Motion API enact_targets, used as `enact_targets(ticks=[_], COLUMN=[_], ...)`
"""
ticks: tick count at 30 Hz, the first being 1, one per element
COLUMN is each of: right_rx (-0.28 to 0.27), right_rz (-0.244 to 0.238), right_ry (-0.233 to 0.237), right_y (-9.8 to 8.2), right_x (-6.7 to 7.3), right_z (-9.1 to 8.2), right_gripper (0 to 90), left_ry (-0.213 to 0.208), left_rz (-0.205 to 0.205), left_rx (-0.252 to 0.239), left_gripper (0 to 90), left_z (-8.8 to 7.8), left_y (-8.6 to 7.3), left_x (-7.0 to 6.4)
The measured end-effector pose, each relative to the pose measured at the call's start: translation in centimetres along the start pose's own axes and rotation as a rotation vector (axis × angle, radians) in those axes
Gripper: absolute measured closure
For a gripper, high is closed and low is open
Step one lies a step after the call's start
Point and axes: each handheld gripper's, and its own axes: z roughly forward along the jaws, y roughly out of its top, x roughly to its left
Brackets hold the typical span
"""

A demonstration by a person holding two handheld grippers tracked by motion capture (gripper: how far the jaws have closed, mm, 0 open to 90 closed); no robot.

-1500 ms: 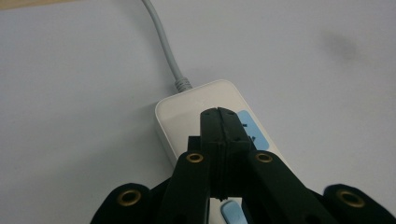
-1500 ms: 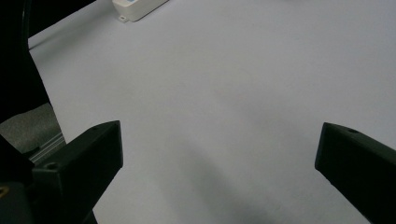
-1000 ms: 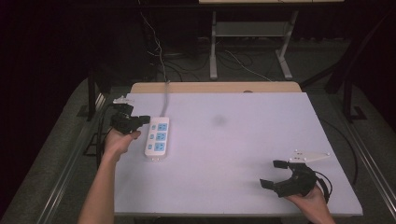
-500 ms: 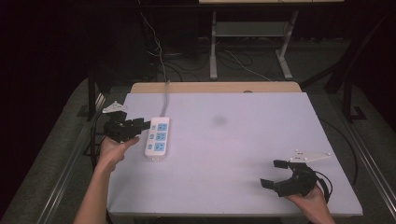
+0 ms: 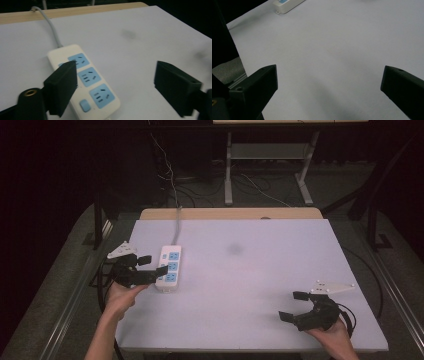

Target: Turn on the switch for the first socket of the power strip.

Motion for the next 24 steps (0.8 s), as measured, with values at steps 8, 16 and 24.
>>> enact_targets(ticks=[8,16,24], right_rx=[-0.004,-0.007,-0.013], right_rz=[0.001,-0.002,0.001], right_ry=[0.001,0.001,0.002], right_y=[0.0,0.0,0.0], right_x=[0.0,0.1,0.0], right_z=[-0.1,-0.1,-0.2], right_gripper=[0.5,0.5,0.5], left_ry=[-0.074,-0.104,-0.13], left_rz=[0.02,0.047,0.061], left_rx=[0.008,0.03,0.043], left_gripper=[0.0,0.0,0.0], left_z=[0.2,0.6,0.9], left_y=[-1.6,-3.8,-5.6], left_x=[-2.3,-3.6,-4.2])
